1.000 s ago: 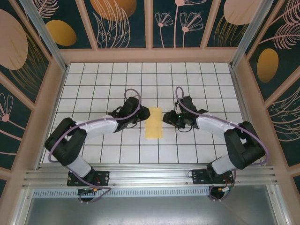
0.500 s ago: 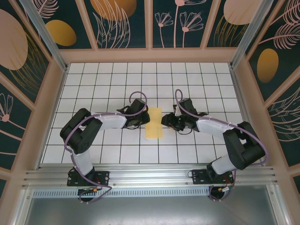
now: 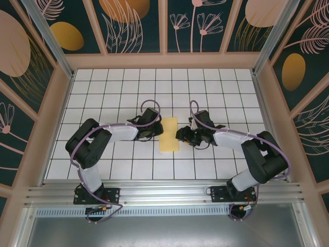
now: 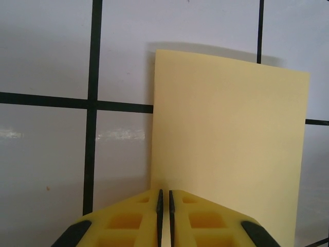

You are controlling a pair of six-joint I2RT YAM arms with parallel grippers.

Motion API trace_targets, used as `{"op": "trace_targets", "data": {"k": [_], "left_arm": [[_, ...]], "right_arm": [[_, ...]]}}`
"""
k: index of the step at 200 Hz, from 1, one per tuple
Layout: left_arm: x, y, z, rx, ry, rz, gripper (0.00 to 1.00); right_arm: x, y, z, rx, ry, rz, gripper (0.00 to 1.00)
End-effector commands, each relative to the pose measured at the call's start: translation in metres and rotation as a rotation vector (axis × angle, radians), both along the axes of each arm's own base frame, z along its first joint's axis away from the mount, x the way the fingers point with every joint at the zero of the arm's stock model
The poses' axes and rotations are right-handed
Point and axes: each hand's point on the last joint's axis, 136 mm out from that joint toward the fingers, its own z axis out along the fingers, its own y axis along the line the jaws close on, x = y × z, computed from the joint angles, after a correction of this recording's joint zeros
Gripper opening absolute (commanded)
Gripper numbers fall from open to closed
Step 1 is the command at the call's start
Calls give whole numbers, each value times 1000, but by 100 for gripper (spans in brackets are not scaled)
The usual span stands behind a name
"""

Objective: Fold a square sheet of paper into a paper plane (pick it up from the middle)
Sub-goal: Third fold the triangle at the center of the table.

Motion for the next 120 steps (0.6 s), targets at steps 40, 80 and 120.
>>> {"op": "trace_targets", "data": {"k": [40,80,120], "left_arm": [[2,-1,-7,13,15,-23,15],[2,0,-7,18,14,-23,15],[2,1,-6,21,12,-24,16]], "right_arm": [[-3,16,-7,46,34,24,48],[0,22,-11,57,44,28,48],[1,28,-8,91,41,36,48]]}}
